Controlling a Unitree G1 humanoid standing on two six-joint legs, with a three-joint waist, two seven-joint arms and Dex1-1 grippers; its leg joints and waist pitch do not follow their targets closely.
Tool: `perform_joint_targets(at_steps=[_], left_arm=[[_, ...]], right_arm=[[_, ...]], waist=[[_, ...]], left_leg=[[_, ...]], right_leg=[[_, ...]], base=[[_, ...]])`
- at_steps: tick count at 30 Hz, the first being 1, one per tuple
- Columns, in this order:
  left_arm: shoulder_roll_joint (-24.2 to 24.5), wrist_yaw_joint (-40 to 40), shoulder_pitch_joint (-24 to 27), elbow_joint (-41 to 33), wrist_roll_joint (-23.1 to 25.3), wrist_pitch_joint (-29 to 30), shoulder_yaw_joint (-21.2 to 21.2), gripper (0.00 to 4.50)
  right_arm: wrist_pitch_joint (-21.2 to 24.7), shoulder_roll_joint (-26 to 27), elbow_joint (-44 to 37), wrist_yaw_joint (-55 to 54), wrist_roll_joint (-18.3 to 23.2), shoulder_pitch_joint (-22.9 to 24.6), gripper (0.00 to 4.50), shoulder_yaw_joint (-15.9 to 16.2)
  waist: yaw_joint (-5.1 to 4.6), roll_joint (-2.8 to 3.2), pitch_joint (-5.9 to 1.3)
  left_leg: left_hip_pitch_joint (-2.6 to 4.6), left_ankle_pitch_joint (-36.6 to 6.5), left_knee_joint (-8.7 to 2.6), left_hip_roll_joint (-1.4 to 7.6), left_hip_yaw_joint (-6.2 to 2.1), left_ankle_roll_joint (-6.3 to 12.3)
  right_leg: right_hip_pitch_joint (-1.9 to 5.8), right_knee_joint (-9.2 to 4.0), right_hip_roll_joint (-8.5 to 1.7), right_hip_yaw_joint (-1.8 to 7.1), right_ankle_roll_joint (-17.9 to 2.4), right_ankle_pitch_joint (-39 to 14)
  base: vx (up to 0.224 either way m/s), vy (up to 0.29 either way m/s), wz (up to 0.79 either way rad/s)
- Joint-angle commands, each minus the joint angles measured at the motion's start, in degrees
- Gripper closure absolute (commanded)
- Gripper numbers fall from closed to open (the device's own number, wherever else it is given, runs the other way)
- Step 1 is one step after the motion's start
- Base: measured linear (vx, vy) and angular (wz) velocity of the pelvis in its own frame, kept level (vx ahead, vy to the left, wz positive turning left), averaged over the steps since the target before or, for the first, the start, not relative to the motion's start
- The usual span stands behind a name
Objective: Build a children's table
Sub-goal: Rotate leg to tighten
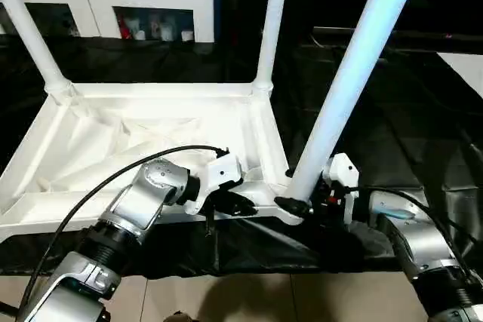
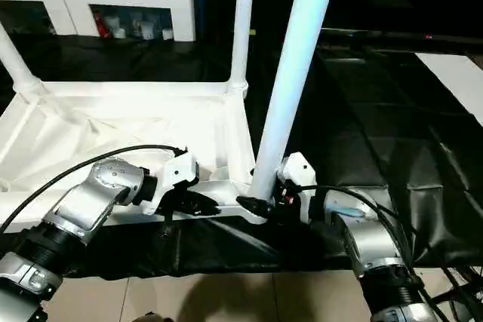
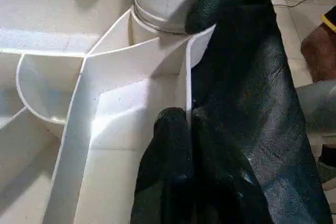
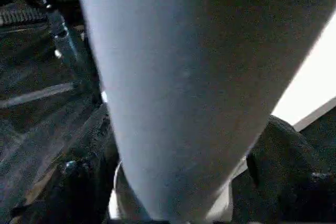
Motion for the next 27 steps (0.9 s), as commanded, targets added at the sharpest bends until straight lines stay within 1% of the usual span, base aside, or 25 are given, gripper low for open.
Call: perform_joint_targets(at_steps=[1,2,5,8,9,10,11,13,14,16,18,23,25,27], left_arm=[[0.3,-0.4,-0.1,0.7,0.9,0.3,-1.5,4.5],[0.3,-0.4,-0.1,0.7,0.9,0.3,-1.5,4.5],[0.3,-0.4,-0.2,0.8,0.9,0.3,-1.5,4.5],[0.4,-0.3,-0.2,0.8,0.9,0.3,-1.6,4.5],[0.4,-0.3,-0.2,0.8,0.8,0.3,-1.6,4.5],[0.5,-0.3,-0.3,0.9,0.8,0.2,-1.5,4.5],[0.5,-0.3,-0.3,0.9,0.8,0.2,-1.5,4.5],[0.5,-0.3,-0.4,1.0,0.8,0.2,-1.5,4.5],[0.5,-0.3,-0.4,1.0,0.8,0.2,-1.5,4.5],[0.6,-0.3,-0.5,1.1,0.7,0.2,-1.4,4.5],[0.6,-0.3,-0.5,1.1,0.6,0.2,-1.4,4.5],[0.4,0.3,-0.3,1.4,0.5,0.2,-1.3,4.5],[-0.4,1.7,-0.5,2.0,0.5,0.1,-0.7,4.5],[-1.2,3.1,-0.8,2.7,0.5,0.1,-0.2,4.5]], right_arm=[[-0.3,-0.7,0.6,-0.2,-1.4,-0.4,0.94,0.6],[-0.3,-0.7,0.6,-0.2,-1.5,-0.4,0.94,0.7],[-0.7,-0.8,1.5,-0.5,-2.3,-0.6,0.94,1.2],[-1.0,-0.7,1.9,-0.8,-2.6,-0.7,0.94,1.3],[-0.9,-0.6,2.0,-1.0,-2.6,-0.7,1.09,1.3],[-0.6,-0.4,2.1,-1.0,-2.4,-0.9,1.19,1.3],[-0.6,-0.4,2.1,-1.0,-2.4,-0.9,1.19,1.3],[-0.4,-0.2,2.3,-0.9,-2.2,-1.1,1.4,1.3],[-0.3,-0.2,2.4,-0.9,-2.1,-1.1,1.4,1.3],[0.0,0.1,2.5,-0.4,-1.7,-1.2,1.66,1.2],[0.0,0.1,2.5,-0.2,-1.6,-1.3,1.79,1.2],[0.4,0.3,2.0,0.0,-1.1,-0.8,1.86,1.2],[1.0,0.8,1.4,-0.3,-0.6,-0.2,1.87,1.1],[1.5,1.2,1.2,-0.7,-0.5,0.1,1.87,0.9]], waist=[[0.04,-0.35,-3.13],[0.05,-0.28,-3.14],[-0.03,-0.32,-3.18],[-0.03,-0.31,-3.16],[-0.01,-0.25,-3.16],[-0.03,-0.31,-3.14],[-0.01,-0.3,-3.15],[-0.04,-0.3,-3.12],[-0.03,-0.3,-3.13],[-0.03,-0.37,-3.1],[-0.06,-0.39,-3.09],[-0.07,-0.41,-3.14],[-0.11,-0.3,-3.13],[-0.05,-0.36,-3.07]], left_leg=[[1.0,-14.5,-3.89,2.98,-1.32,1.54],[1.02,-14.5,-3.89,2.99,-1.34,1.42],[0.9,-14.0,-3.87,2.93,-1.33,1.38],[0.99,-14.4,-3.87,2.96,-1.33,1.37],[1.0,-14.5,-3.89,2.94,-1.34,1.37],[1.0,-14.6,-3.9,2.95,-1.33,1.36],[0.99,-14.6,-3.91,2.95,-1.34,1.35],[1.0,-14.9,-3.93,2.96,-1.35,1.32],[1.02,-15.0,-3.93,2.97,-1.35,1.29],[0.95,-15.1,-3.96,2.96,-1.38,1.25],[0.96,-15.3,-3.96,2.95,-1.39,1.15],[0.94,-14.5,-3.89,2.94,-1.35,1.41],[0.95,-14.6,-3.88,2.94,-1.33,1.41],[1.03,-15.3,-3.92,2.94,-1.34,1.24]], right_leg=[[1.67,-3.89,-3.26,2.03,-12.6,-13.7],[1.64,-3.89,-3.25,2.02,-12.6,-13.7],[1.68,-3.78,-3.16,1.99,-12.7,-12.8],[1.64,-3.84,-3.2,2.02,-12.7,-13.1],[1.65,-3.83,-3.16,2.01,-12.7,-13.1],[1.64,-3.87,-3.17,2.02,-12.6,-13.3],[1.65,-3.85,-3.17,2.03,-12.6,-13.2],[1.62,-3.89,-3.17,2.01,-12.6,-13.6],[1.61,-3.9,-3.18,2.02,-12.6,-13.7],[1.64,-3.93,-3.21,2.03,-12.4,-14.3],[1.61,-4.02,-3.24,2.04,-12.2,-15.0],[1.63,-3.88,-3.18,2.04,-12.4,-13.7],[1.6,-3.88,-3.17,2.05,-12.4,-13.9],[1.54,-4.07,-3.22,2.04,-12.3,-15.0]], base=[[0.0,0.0,0.0],[0.0,0.0,0.0],[0.0,0.0,0.0],[0.0,0.0,0.0],[0.0,0.0,0.0],[0.0,0.0,0.0],[0.0,0.0,0.0],[0.0,0.0,0.0],[0.0,0.0,0.0],[0.0,0.0,0.0],[0.0,0.0,0.0],[0.0,0.0,0.0],[0.0,0.0,0.0],[0.0,0.0,0.0]])
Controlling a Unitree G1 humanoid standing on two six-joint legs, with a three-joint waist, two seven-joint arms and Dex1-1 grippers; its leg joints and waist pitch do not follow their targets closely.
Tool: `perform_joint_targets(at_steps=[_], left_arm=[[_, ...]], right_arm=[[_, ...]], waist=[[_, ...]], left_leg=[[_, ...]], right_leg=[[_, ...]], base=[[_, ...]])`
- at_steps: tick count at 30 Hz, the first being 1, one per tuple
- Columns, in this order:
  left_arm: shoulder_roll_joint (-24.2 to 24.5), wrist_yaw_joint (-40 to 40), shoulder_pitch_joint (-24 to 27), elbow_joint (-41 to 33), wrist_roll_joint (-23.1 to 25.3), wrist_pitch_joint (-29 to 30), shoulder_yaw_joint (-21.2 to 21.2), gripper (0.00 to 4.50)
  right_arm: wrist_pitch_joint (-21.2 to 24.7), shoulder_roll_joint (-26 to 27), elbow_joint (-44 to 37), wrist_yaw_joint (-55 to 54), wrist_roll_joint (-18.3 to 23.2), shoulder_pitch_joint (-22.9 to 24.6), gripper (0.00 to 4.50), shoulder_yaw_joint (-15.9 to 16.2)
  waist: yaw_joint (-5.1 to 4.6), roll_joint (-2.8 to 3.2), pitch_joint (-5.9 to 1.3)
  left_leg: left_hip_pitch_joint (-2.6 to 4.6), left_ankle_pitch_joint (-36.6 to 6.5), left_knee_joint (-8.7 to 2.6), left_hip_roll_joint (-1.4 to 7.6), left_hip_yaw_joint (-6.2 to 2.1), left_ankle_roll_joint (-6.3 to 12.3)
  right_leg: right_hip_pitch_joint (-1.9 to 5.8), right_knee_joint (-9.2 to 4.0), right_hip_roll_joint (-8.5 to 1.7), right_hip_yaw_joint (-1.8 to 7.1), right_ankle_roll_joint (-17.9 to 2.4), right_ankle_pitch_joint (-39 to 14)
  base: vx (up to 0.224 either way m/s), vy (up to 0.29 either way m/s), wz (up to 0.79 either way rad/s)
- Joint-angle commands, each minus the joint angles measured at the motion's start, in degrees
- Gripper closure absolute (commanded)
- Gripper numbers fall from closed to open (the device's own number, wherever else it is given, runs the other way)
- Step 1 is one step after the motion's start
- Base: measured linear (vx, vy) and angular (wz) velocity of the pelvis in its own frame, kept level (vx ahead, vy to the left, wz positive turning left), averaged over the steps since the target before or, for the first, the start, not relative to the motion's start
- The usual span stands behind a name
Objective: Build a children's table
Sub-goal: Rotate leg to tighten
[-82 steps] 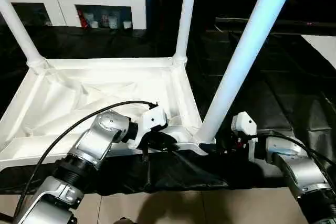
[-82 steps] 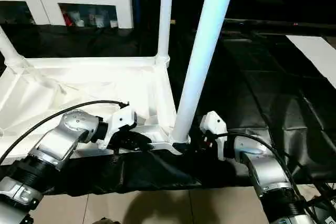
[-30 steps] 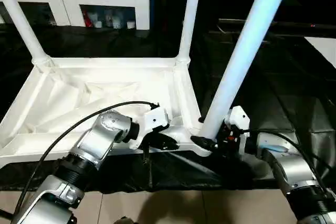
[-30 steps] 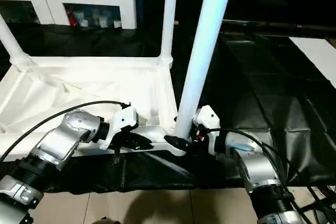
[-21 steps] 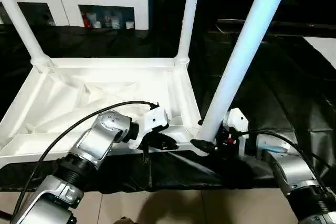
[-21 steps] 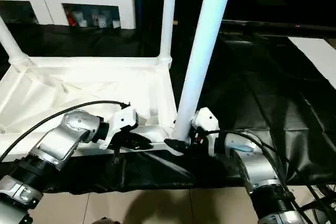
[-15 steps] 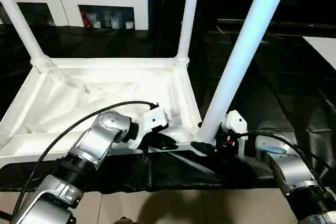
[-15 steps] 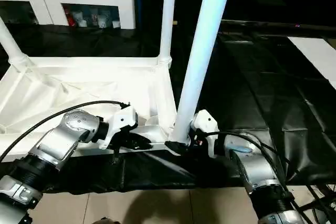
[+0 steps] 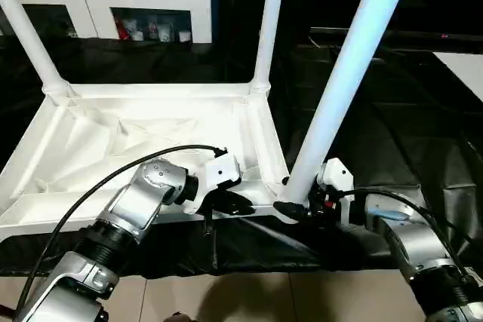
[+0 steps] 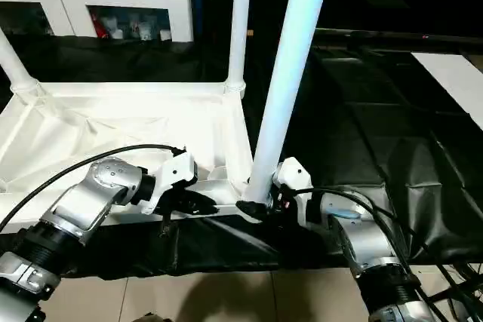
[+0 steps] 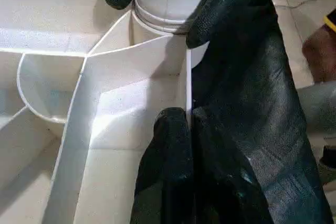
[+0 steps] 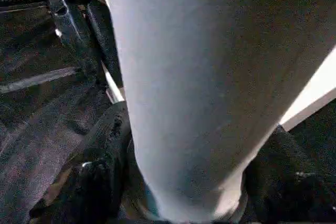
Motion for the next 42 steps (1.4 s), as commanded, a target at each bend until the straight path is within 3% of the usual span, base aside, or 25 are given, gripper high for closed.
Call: perform_joint_targets(at_steps=[1,8,10,11,13,15,16,21,22,23,28,33,35,39,40,42], left_arm=[[-1.5,3.2,-1.1,2.2,1.0,0.3,-0.5,4.5],[-5.8,9.5,-3.2,5.7,2.7,0.9,-0.5,4.5],[-13.0,17.5,-6.0,11.0,3.9,1.6,-0.3,4.5],[-14.0,18.7,-6.5,11.8,4.1,1.6,-0.3,4.5],[-16.9,21.4,-7.7,14.0,4.7,1.4,-0.6,4.5],[-17.9,21.9,-8.1,14.9,4.9,0.9,-1.1,4.5],[-20.1,22.0,-8.8,16.5,5.5,-0.6,-2.4,4.5],[-20.8,20.8,-10.0,19.1,7.3,-4.2,-3.8,4.5],[-20.6,20.7,-10.2,20.0,7.7,-5.2,-3.5,4.5],[-20.6,20.7,-10.4,20.8,8.1,-6.0,-3.3,4.5],[-18.9,20.4,-11.0,22.8,9.2,-8.5,-3.4,4.5],[-17.8,20.1,-11.9,25.3,9.7,-11.2,-2.6,4.5],[-17.4,19.7,-12.5,26.4,9.8,-12.6,-2.4,4.5],[-16.6,18.5,-13.9,28.8,10.0,-16.2,-1.9,4.5],[-16.5,18.5,-14.1,29.2,10.0,-16.9,-1.8,4.5],[-16.3,18.2,-14.4,29.9,10.0,-17.9,-1.6,4.5]], right_arm=[[1.5,1.2,-0.7,-1.5,0.6,0.6,1.87,0.0],[2.5,5.6,2.9,-11.9,-2.2,-0.4,1.88,-0.9],[5.1,12.1,8.8,-27.4,-3.5,-4.4,1.88,-4.6],[5.7,13.0,9.7,-29.6,-3.6,-5.1,1.88,-5.2],[7.5,15.6,12.7,-36.0,-3.1,-7.2,1.88,-7.3],[7.6,16.6,13.6,-37.4,-2.3,-7.9,1.88,-8.2],[7.1,18.8,14.3,-38.8,-1.0,-8.9,1.88,-9.2],[4.5,19.7,14.0,-39.4,-2.5,-8.7,1.88,-8.8],[4.5,19.7,13.6,-39.0,-2.3,-8.4,1.33,-9.4],[4.4,19.7,13.6,-38.9,-2.1,-8.4,1.19,-9.9],[2.9,16.9,9.6,-37.5,-4.5,-5.6,0.75,-7.8],[1.6,10.2,0.5,-29.2,-5.0,0.1,0.71,-5.0],[1.9,6.5,-3.5,-24.5,-3.3,2.8,0.71,-5.7],[1.3,-1.2,-9.7,-16.6,0.4,8.1,0.71,-9.5],[1.0,-2.4,-10.2,-15.8,0.9,8.7,0.71,-10.2],[1.0,-4.7,-11.0,-14.1,2.3,10.1,0.71,-11.9]], waist=[[0.07,-0.34,-3.0],[-0.12,-0.47,-2.75],[-0.41,-0.4,-2.66],[-0.7,-0.35,-2.59],[-0.86,-0.39,-2.79],[-0.85,-0.4,-2.86],[-0.87,-0.35,-2.99],[-0.63,-0.25,-3.07],[-0.56,-0.12,-3.04],[-0.52,-0.15,-3.02],[0.01,-0.26,-2.87],[0.44,-0.31,-2.84],[0.78,-0.51,-2.86],[1.7,-0.66,-3.07],[1.51,-0.74,-3.07],[1.3,-0.81,-3.22]], left_leg=[[1.05,-15.7,-3.97,2.98,-1.34,1.03],[1.24,-19.2,-4.26,2.9,-1.58,-0.79],[1.33,-20.4,-4.45,2.86,-1.75,-1.84],[1.43,-21.1,-4.43,2.74,-1.72,-2.42],[1.48,-22.7,-4.5,2.63,-2.21,-3.44],[1.46,-23.0,-4.52,2.7,-2.26,-3.17],[1.27,-22.2,-4.56,2.68,-2.07,-2.32],[1.21,-21.5,-4.59,2.7,-1.85,-1.68],[1.25,-21.8,-4.63,2.69,-1.86,-1.62],[1.35,-22.2,-4.63,2.7,-1.83,-1.67],[1.66,-23.7,-4.73,2.88,-1.92,-1.86],[1.26,-22.4,-4.81,2.96,-1.87,-0.76],[1.14,-21.4,-4.72,2.96,-1.82,-0.02],[1.13,-18.6,-4.37,3.14,-1.68,1.88],[0.55,-17.1,-4.34,3.07,-1.72,2.63],[0.41,-15.7,-4.12,2.97,-1.67,3.23]], right_leg=[[1.44,-4.19,-3.23,2.05,-12.2,-15.6],[0.96,-4.96,-3.44,2.03,-9.9,-22.5],[0.65,-5.27,-3.43,2.03,-9.2,-24.8],[0.4,-5.28,-3.37,1.98,-9.3,-25.6],[0.63,-5.62,-3.64,1.68,-7.8,-28.4],[0.61,-5.8,-3.75,1.72,-7.4,-27.9],[0.64,-5.75,-3.54,1.86,-7.6,-24.5],[0.87,-5.36,-3.32,1.9,-8.9,-19.5],[0.85,-5.42,-3.31,1.91,-8.8,-19.8],[0.76,-5.5,-3.32,1.92,-8.8,-20.2],[0.49,-5.97,-3.57,1.98,-7.9,-23.5],[0.88,-5.75,-3.54,2.13,-7.4,-21.7],[1.12,-5.86,-3.54,2.13,-7.0,-21.2],[1.42,-5.46,-3.54,2.23,-8.0,-16.3],[1.78,-5.08,-3.55,2.12,-8.8,-13.8],[1.85,-4.89,-3.54,1.93,-9.7,-12.4]], base=[[0.0,0.0,0.0],[0.0,0.0,0.0],[0.0,0.0,0.0],[0.0,0.0,0.0],[0.0,0.0,0.0],[0.0,0.0,0.0],[0.0,0.0,0.0],[0.0,0.0,0.0],[0.0,0.0,0.0],[0.0,0.0,0.0],[0.0,0.0,0.0],[0.0,0.0,0.0],[0.0,0.0,0.0],[0.0,0.0,0.0],[0.0,0.0,0.0],[0.0,0.0,0.0]])
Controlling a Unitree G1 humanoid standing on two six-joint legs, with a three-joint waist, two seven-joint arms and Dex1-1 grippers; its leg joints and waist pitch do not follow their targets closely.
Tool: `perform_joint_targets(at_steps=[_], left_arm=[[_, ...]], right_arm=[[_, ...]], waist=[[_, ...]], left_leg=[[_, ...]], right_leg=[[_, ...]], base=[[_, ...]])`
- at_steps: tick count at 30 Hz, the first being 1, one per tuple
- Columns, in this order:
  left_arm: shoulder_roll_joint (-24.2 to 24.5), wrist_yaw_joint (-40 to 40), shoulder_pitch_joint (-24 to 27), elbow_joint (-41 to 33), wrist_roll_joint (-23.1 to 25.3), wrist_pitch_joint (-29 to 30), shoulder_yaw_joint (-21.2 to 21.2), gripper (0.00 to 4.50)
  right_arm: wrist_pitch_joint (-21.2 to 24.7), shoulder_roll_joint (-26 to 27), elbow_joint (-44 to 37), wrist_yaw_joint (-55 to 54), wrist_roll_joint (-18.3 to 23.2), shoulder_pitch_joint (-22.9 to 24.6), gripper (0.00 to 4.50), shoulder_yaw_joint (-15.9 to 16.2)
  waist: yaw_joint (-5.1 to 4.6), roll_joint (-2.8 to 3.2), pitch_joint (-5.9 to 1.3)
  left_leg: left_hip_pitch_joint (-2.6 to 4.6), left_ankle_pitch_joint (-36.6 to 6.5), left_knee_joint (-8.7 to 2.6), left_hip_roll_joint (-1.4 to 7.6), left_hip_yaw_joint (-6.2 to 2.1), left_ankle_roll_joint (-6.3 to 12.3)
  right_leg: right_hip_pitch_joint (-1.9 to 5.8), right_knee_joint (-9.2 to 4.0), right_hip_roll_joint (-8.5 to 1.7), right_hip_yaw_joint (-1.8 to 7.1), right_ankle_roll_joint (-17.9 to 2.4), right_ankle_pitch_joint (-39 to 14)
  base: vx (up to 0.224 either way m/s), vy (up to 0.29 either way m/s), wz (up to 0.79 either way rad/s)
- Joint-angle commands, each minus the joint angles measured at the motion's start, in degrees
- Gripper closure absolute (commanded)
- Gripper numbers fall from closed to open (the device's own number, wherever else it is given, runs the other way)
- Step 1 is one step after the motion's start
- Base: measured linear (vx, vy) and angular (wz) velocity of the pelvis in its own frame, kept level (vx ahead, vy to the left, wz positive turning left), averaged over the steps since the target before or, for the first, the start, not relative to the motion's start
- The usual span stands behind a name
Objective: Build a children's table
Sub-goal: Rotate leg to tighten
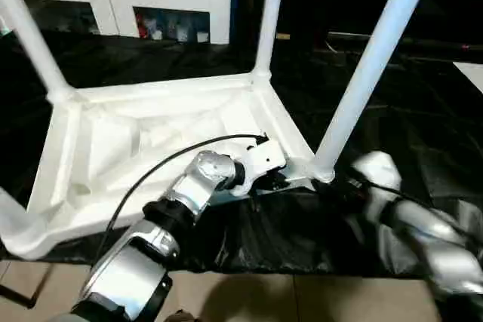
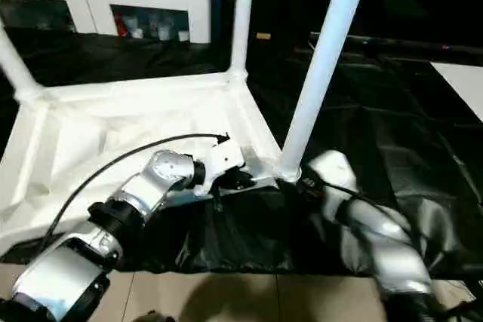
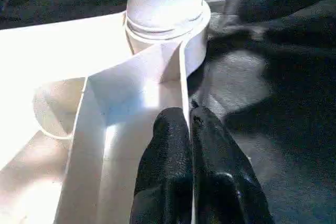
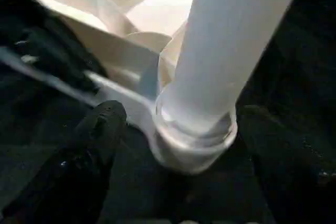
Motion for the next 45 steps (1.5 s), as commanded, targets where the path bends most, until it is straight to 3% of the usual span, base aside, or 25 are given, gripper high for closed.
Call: perform_joint_targets(at_steps=[1,4,6,7,8,9,12,13,14,15,17,18,20,21,22,23,26,28,30,32,36,38,41,44,45], left_arm=[[-0.1,-0.9,-0.5,1.6,1.1,-1.5,-0.6,4.5],[0.1,-2.1,-0.5,2.0,0.3,-3.4,-0.2,4.5],[0.1,-2.5,-0.3,2.0,-0.7,-4.1,0.6,4.5],[0.2,-3.1,-0.1,1.7,-1.1,-3.9,0.8,4.5],[0.3,-4.4,0.1,1.0,-1.8,-3.3,1.1,4.5],[0.6,-5.4,0.5,-0.1,-2.3,-2.8,1.2,3.94],[1.5,-6.7,1.5,-2.7,-3.1,-1.3,1.4,3.94],[1.9,-7.0,1.9,-3.8,-3.3,-0.9,1.5,3.87],[2.3,-7.1,2.3,-4.9,-3.4,-0.7,1.6,3.66],[2.5,-7.0,2.5,-5.7,-3.4,-0.5,1.7,3.55],[4.1,-7.7,3.7,-10.1,-4.8,1.9,2.7,3.51],[5.0,-8.2,4.5,-12.8,-5.3,3.5,3.2,3.28],[5.6,-8.5,5.0,-14.6,-5.5,4.5,3.5,3.17],[9.6,-11.5,7.9,-23.0,-7.2,10.0,4.5,3.09],[11.7,-13.2,9.3,-26.8,-8.1,12.8,4.9,2.99],[13.2,-14.4,10.3,-29.2,-8.6,14.6,5.0,2.99],[20.8,-19.6,15.2,-39.1,-10.7,21.8,5.7,2.69],[24.9,-21.6,18.0,-44.5,-12.9,26.1,6.9,2.56],[27.6,-22.4,20.4,-49.6,-15.9,30.5,8.5,2.39],[27.8,-21.4,21.8,-52.0,-16.9,32.5,9.6,2.32],[27.1,-17.7,25.7,-57.5,-16.6,36.8,9.6,1.93],[27.1,-17.7,26.3,-58.4,-16.8,37.6,9.4,1.89],[28.0,-16.6,28.0,-62.5,-18.1,41.5,8.6,1.57],[28.5,-15.5,28.6,-64.5,-18.6,43.8,8.5,1.53],[28.4,-15.0,28.6,-64.9,-18.6,44.0,8.8,1.18]], right_arm=[[0.4,-2.7,-2.4,3.2,2.3,1.5,0.71,-2.1],[2.4,-5.6,-5.8,7.0,4.5,4.4,0.71,-3.0],[4.4,-6.7,-9.2,9.3,6.3,6.4,0.71,-2.3],[4.8,-6.8,-9.9,9.6,6.6,6.8,0.71,-2.0],[5.2,-6.8,-10.9,10.1,6.9,7.4,0.71,-1.3],[5.1,-6.3,-11.2,9.7,6.5,7.4,0.69,-0.6],[5.1,-4.8,-11.9,8.9,6.2,7.1,0.69,0.9],[5.3,-4.4,-12.6,8.6,6.3,7.1,0.69,1.5],[5.5,-4.1,-13.3,8.3,6.4,7.1,0.69,2.0],[5.7,-4.0,-13.8,8.3,6.5,7.2,0.69,2.3],[6.7,-3.0,-15.6,8.0,6.3,7.4,0.69,3.2],[6.7,-2.5,-16.0,7.5,6.1,7.3,0.69,3.5],[6.7,-2.1,-16.2,7.1,5.9,7.3,0.69,3.7],[7.1,-0.5,-16.8,5.9,5.7,7.0,0.69,4.7],[7.2,0.1,-17.1,5.3,5.6,6.9,0.69,5.2],[7.2,0.6,-17.2,5.0,5.4,6.9,0.69,5.5],[7.0,2.8,-17.2,2.9,4.8,6.5,0.69,6.7],[7.2,4.0,-17.0,1.7,4.6,6.1,0.69,7.0],[7.0,5.3,-16.3,0.1,4.1,5.6,0.69,7.1],[6.6,6.1,-15.3,-1.3,3.5,5.2,0.69,7.0],[5.7,9.2,-12.1,-6.2,2.2,2.5,0.69,6.2],[5.6,9.7,-11.6,-6.6,2.3,2.0,0.69,6.1],[5.4,12.4,-7.8,-10.5,1.9,-1.0,0.69,5.1],[3.3,15.5,-1.7,-15.9,1.0,-5.6,0.69,3.4],[3.4,16.1,-0.6,-17.1,1.0,-6.6,0.69,2.9]], waist=[[0.0,-0.56,-2.99],[0.07,-0.85,-2.9],[0.21,-0.99,-2.87],[0.03,-1.47,-2.83],[0.14,-1.24,-2.77],[0.09,-1.49,-2.68],[-0.02,-1.6,-2.53],[-0.13,-1.62,-2.2],[-0.13,-1.5,-2.3],[-0.19,-1.79,-2.04],[-0.23,-1.76,-2.03],[-0.15,-1.67,-1.82],[-0.19,-1.75,-2.02],[-0.24,-1.39,-1.43],[-0.39,-1.11,-1.25],[-0.63,-1.19,-1.17],[-1.21,0.07,-0.63],[-1.51,0.34,-0.45],[-1.38,0.61,-0.55],[-1.53,0.72,-0.38],[-1.59,1.17,-1.24],[-1.55,1.08,-1.17],[-1.53,0.93,-1.18],[-1.68,0.81,-1.14],[-1.64,0.89,-1.1]], left_leg=[[0.88,-15.3,-3.69,3.18,-1.52,3.71],[0.5,-13.6,-3.56,3.2,-1.51,5.24],[0.67,-13.7,-3.46,3.32,-1.49,5.63],[0.69,-14.0,-3.47,3.37,-1.41,5.82],[0.76,-14.2,-3.49,3.38,-1.45,5.72],[0.78,-14.5,-3.54,3.41,-1.41,5.49],[0.73,-15.4,-3.78,3.55,-1.56,4.28],[0.62,-15.9,-3.95,3.56,-1.62,3.88],[0.78,-16.0,-3.99,3.63,-1.62,3.63],[0.74,-15.9,-4.06,3.7,-1.63,3.56],[0.43,-12.1,-3.86,3.69,-1.57,4.38],[0.35,-11.2,-3.84,3.68,-1.57,4.62],[0.4,-8.7,-3.36,3.49,-1.32,5.73],[0.17,-8.6,-3.64,3.56,-1.31,5.87],[0.13,-9.2,-3.87,3.62,-1.39,5.45],[0.11,-10.0,-3.94,3.52,-1.34,5.27],[0.42,-12.6,-4.29,3.51,-1.38,3.1],[0.32,-12.2,-4.35,3.32,-1.26,2.72],[0.77,-11.8,-4.27,3.46,-1.16,1.98],[0.59,-10.9,-4.35,3.32,-1.12,1.93],[0.82,-10.4,-4.08,3.22,-1.05,0.59],[0.73,-10.5,-4.04,3.07,-1.02,0.51],[0.83,-11.4,-4.1,3.0,-1.03,0.09],[0.82,-11.9,-4.06,2.82,-0.95,-0.63],[1.04,-12.8,-4.05,2.81,-0.92,-1.03]], right_leg=[[1.68,-4.41,-3.47,1.89,-10.6,-11.6],[2.0,-4.12,-3.48,1.82,-11.7,-9.5],[1.93,-4.1,-3.54,1.83,-11.5,-10.1],[1.81,-4.3,-3.53,1.77,-11.5,-11.4],[1.75,-4.32,-3.62,1.76,-11.5,-12.4],[1.62,-4.5,-3.68,1.77,-11.1,-14.4],[1.36,-4.65,-3.9,1.82,-10.4,-18.4],[1.14,-4.68,-3.78,1.85,-10.2,-19.0],[1.1,-4.66,-3.73,1.88,-10.2,-18.6],[0.94,-4.62,-3.66,1.89,-10.2,-17.8],[1.02,-3.56,-3.35,1.9,-11.6,-9.2],[1.01,-3.3,-3.3,1.89,-12.0,-7.2],[0.98,-2.77,-3.13,1.88,-13.0,-2.4],[1.02,-2.58,-3.24,1.91,-14.0,-0.8],[0.97,-2.5,-3.26,1.9,-14.2,-1.6],[0.93,-2.67,-3.06,1.88,-14.2,-2.7],[0.78,-2.89,-2.9,2.05,-14.3,-6.5],[0.66,-2.83,-2.72,2.12,-14.5,-6.7],[0.66,-2.67,-2.77,2.18,-14.8,-6.4],[0.56,-2.59,-2.54,2.15,-14.8,-5.7],[1.01,-2.3,-2.69,2.11,-15.0,-3.7],[1.07,-2.43,-2.64,2.15,-14.6,-4.2],[1.07,-2.51,-2.69,2.25,-14.2,-6.5],[0.82,-2.68,-2.64,2.37,-13.7,-9.2],[0.67,-2.86,-2.66,2.43,-13.4,-10.6]], base=[[0.0,0.0,0.0],[0.0,0.0,0.0],[0.0,0.0,0.0],[0.0,0.0,0.0],[0.0,0.0,0.0],[0.0,0.0,0.0],[0.0,0.0,0.0],[0.0,0.0,0.0],[0.0,0.0,0.0],[0.0,0.0,0.0],[0.0,0.0,0.0],[0.0,0.0,0.0],[0.0,0.0,0.0],[0.0,0.0,0.0],[0.0,0.0,0.0],[0.0,0.0,0.0],[0.0,0.0,0.0],[0.0,0.0,0.0],[0.0,0.0,0.0],[0.0,0.0,0.0],[0.0,0.0,0.0],[0.0,0.0,0.0],[0.0,0.0,0.0],[0.0,0.0,0.0],[0.0,0.0,0.0]])
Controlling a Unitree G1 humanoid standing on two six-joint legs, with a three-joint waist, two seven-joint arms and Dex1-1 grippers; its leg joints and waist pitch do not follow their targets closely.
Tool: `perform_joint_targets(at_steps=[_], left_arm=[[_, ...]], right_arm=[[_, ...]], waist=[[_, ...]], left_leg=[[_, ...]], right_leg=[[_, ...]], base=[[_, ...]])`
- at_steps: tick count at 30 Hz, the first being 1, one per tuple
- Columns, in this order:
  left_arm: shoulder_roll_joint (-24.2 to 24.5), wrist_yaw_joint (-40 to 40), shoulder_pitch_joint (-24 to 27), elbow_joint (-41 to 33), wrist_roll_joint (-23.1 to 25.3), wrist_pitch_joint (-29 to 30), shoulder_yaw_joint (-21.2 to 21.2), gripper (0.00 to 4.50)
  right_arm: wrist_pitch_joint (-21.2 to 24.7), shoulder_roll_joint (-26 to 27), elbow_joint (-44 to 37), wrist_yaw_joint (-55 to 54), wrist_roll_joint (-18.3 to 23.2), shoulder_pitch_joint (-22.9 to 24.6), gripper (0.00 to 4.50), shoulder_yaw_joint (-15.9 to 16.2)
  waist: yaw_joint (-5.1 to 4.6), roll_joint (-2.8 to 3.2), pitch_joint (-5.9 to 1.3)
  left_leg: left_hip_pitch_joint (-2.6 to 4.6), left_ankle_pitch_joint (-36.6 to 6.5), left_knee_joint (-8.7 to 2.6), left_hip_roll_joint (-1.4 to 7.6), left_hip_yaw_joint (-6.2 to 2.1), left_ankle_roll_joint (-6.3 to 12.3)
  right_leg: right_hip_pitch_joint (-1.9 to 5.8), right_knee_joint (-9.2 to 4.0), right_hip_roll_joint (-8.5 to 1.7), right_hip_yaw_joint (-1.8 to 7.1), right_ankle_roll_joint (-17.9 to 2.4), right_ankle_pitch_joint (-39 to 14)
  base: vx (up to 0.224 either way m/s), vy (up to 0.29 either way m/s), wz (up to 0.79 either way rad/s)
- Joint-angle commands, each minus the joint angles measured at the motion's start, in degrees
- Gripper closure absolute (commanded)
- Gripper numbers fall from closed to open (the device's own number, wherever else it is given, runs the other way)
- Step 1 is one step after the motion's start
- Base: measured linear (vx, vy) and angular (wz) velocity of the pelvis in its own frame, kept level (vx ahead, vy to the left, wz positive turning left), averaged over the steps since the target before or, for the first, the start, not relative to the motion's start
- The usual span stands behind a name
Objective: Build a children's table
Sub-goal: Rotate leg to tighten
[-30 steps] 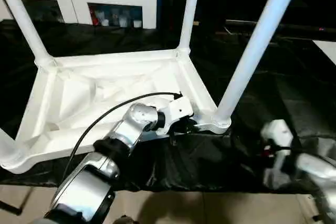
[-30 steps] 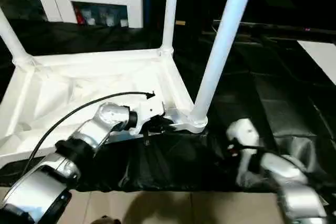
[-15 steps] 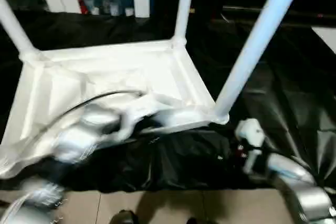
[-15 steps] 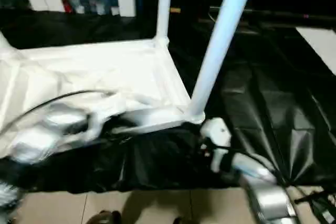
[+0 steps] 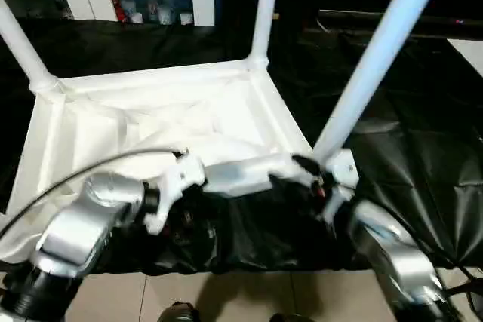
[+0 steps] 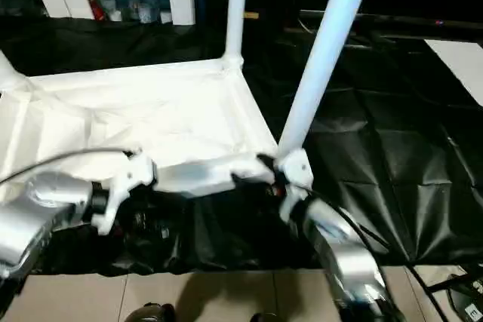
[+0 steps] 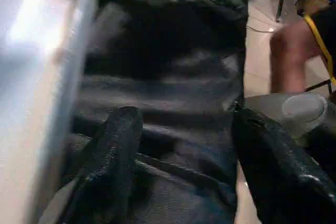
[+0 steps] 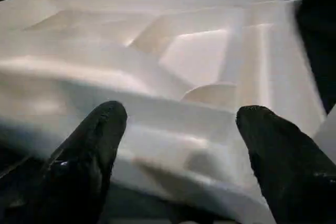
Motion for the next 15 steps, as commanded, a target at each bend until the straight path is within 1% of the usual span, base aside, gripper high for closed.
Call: perform_joint_targets(at_steps=[1,2,3,4,5,6,7,8,9,10,11,12,13,15], left_arm=[[0.1,1.6,0.0,-1.8,-0.2,0.0,0.8,1.18],[-0.4,2.2,-0.1,-1.9,-0.4,-0.4,1.5,1.1],[-1.6,3.8,-0.7,-1.4,-0.6,-0.3,2.9,1.09],[-2.3,4.7,-1.1,-1.1,-0.8,-0.1,3.7,0.88],[-2.4,4.9,-1.1,-1.1,-0.8,0.0,3.9,0.88],[-1.7,4.8,-1.2,-0.9,-0.6,0.7,3.4,0.74],[-0.6,4.5,-0.9,-0.8,0.1,0.9,2.3,0.64],[1.0,4.4,-0.2,-0.9,1.0,1.3,0.5,0.57],[1.6,4.5,0.2,-1.0,1.5,1.6,-0.3,0.45],[2.1,4.7,0.6,-1.1,2.1,1.9,-1.1,0.33],[2.9,5.2,1.3,-1.5,2.9,2.4,-2.1,0.25],[4.0,6.0,2.6,-2.2,3.7,3.0,-2.9,0.2],[4.5,6.5,3.3,-2.7,4.0,3.4,-3.1,0.11],[4.6,6.9,4.0,-2.9,4.4,3.1,-2.9,0.05]], right_arm=[[-1.1,0.5,2.6,-3.4,-0.5,-1.8,0.69,-2.6],[-1.5,0.8,3.5,-4.0,-0.5,-2.7,0.69,-2.8],[-1.9,1.2,4.9,-4.6,-0.8,-4.1,0.69,-2.7],[-2.1,1.4,5.7,-4.9,-1.0,-4.8,0.69,-2.6],[-2.2,1.4,5.8,-4.9,-1.0,-4.9,0.69,-2.6],[-2.4,1.8,6.9,-4.6,-0.9,-5.9,0.69,-2.3],[-2.7,2.1,7.8,-4.7,-1.2,-6.7,0.69,-1.9],[-3.5,2.6,9.2,-4.8,-1.5,-7.6,0.69,-1.6],[-3.8,2.9,9.8,-4.7,-1.6,-8.0,0.69,-1.4],[-4.2,3.1,10.4,-4.6,-1.7,-8.4,0.69,-1.2],[-4.6,3.5,11.4,-5.0,-2.0,-8.9,0.69,-1.2],[-5.2,4.4,12.7,-5.6,-1.8,-9.7,0.69,-1.4],[-5.2,5.0,13.2,-5.8,-1.4,-10.1,0.69,-1.7],[-5.4,5.5,13.5,-6.4,-1.2,-10.3,0.69,-1.8]], waist=[[-0.09,0.34,-3.68],[0.0,0.46,-3.63],[-0.04,0.48,-3.62],[-0.07,0.49,-3.63],[-0.11,0.49,-3.68],[0.03,0.63,-3.49],[-0.23,0.61,-3.43],[-0.18,0.6,-3.49],[-0.26,0.55,-3.58],[-0.24,0.67,-3.63],[-0.27,0.43,-3.61],[-0.28,0.53,-3.71],[-0.41,0.41,-3.64],[-0.35,0.49,-3.71]], left_leg=[[1.62,-13.3,-4.16,2.63,-1.14,-0.87],[1.86,-13.8,-4.13,2.62,-1.05,-1.05],[1.82,-13.7,-4.13,2.58,-1.09,-1.15],[1.74,-14.0,-4.16,2.54,-1.11,-1.46],[1.73,-14.4,-4.14,2.52,-1.12,-1.62],[1.7,-14.8,-4.2,2.47,-1.2,-1.73],[1.42,-15.3,-4.33,2.33,-1.36,-1.77],[1.52,-15.3,-4.32,2.31,-1.41,-1.7],[1.39,-14.7,-4.29,2.34,-1.45,-1.59],[1.52,-13.9,-4.22,2.37,-1.39,-1.48],[1.53,-13.3,-4.17,2.39,-1.34,-1.35],[1.44,-12.3,-4.1,2.38,-1.35,-1.07],[1.24,-11.6,-4.11,2.33,-1.37,-0.79],[1.46,-10.9,-3.99,2.42,-1.28,-0.42]], right_leg=[[1.92,-3.76,-2.82,2.35,-12.5,-11.6],[1.61,-3.9,-2.7,2.39,-11.8,-12.2],[1.63,-3.8,-2.63,2.35,-11.6,-12.1],[1.71,-3.81,-2.57,2.33,-11.3,-12.3],[1.7,-3.8,-2.58,2.3,-11.2,-12.5],[1.57,-3.91,-2.55,2.3,-10.5,-13.2],[1.74,-3.89,-2.46,2.27,-10.0,-13.8],[1.62,-3.85,-2.46,2.26,-9.6,-14.0],[1.73,-3.74,-2.49,2.28,-9.6,-13.3],[1.64,-3.64,-2.41,2.27,-9.7,-12.1],[1.63,-3.57,-2.32,2.26,-9.9,-11.3],[1.71,-3.31,-2.3,2.22,-10.4,-9.7],[1.82,-3.13,-2.27,2.17,-10.7,-8.8],[1.75,-3.08,-2.28,2.19,-11.2,-7.6]], base=[[0.0,0.0,0.0],[0.0,0.0,0.0],[0.0,0.0,0.0],[0.0,0.0,0.0],[0.0,0.0,0.0],[0.0,0.0,0.0],[0.0,0.0,0.0],[0.0,0.0,0.0],[0.0,0.0,0.0],[0.0,0.0,0.0],[0.0,0.0,0.0],[0.0,0.0,0.0],[0.0,0.0,0.0],[0.0,0.0,0.0]])
